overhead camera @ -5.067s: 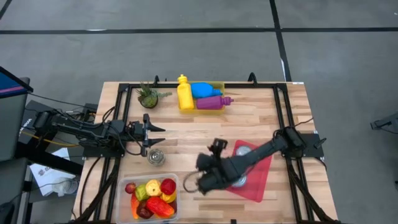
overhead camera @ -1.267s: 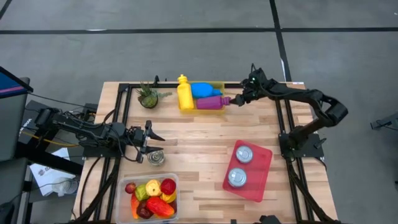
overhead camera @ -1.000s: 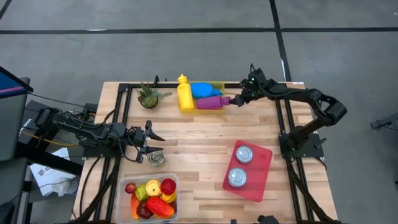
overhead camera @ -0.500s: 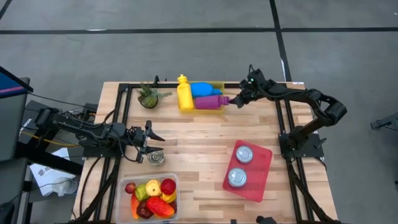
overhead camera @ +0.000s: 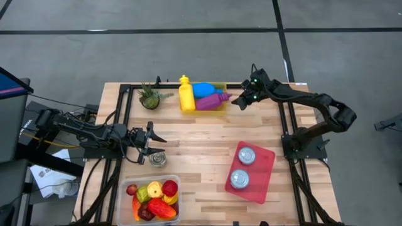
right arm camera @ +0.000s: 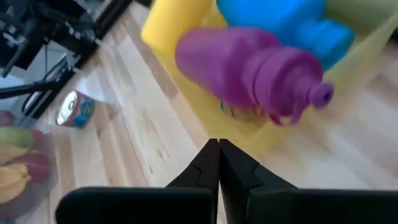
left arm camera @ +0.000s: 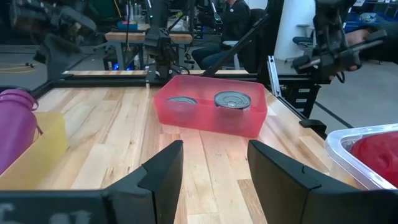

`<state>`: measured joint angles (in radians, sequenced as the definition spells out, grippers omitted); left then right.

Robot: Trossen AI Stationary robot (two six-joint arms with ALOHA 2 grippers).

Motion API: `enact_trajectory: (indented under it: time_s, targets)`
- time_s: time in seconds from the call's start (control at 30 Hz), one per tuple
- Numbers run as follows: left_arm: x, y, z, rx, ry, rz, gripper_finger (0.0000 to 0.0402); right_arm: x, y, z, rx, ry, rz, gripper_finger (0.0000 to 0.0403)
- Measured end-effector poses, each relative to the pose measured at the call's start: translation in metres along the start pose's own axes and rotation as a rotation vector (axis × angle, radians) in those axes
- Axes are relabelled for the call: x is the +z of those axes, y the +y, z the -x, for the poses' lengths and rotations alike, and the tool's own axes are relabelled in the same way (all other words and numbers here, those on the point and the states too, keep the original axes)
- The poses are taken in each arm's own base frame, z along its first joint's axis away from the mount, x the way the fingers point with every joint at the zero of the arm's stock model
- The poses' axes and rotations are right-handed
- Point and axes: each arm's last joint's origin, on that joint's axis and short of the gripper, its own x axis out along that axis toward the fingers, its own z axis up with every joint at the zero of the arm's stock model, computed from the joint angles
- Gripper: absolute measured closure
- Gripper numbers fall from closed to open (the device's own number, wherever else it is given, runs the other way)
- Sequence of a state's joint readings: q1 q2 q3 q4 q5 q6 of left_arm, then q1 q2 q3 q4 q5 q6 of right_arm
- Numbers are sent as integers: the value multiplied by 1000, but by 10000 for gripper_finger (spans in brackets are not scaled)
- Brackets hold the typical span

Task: Pick & Place Food Item
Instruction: Adjust the purple tumbler in the yellow bin

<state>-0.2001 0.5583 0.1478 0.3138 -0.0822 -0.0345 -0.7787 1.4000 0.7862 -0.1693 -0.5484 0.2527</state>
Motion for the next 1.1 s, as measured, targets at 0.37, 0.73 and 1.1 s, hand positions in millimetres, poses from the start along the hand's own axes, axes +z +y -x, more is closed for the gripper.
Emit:
enact_trajectory:
  time_s: [0.37,0.73,1.1]
  targets:
    - [0,0,0,-1,0,13,229,5,-1,7,-58,-47,23,362]
    - [0,0,0,-1,-1,23,229,12,-31,1,29,-77,-79,167]
    - [0,0,0,-1,-1,26,229,12,-56,-26,94,-66,-172,210]
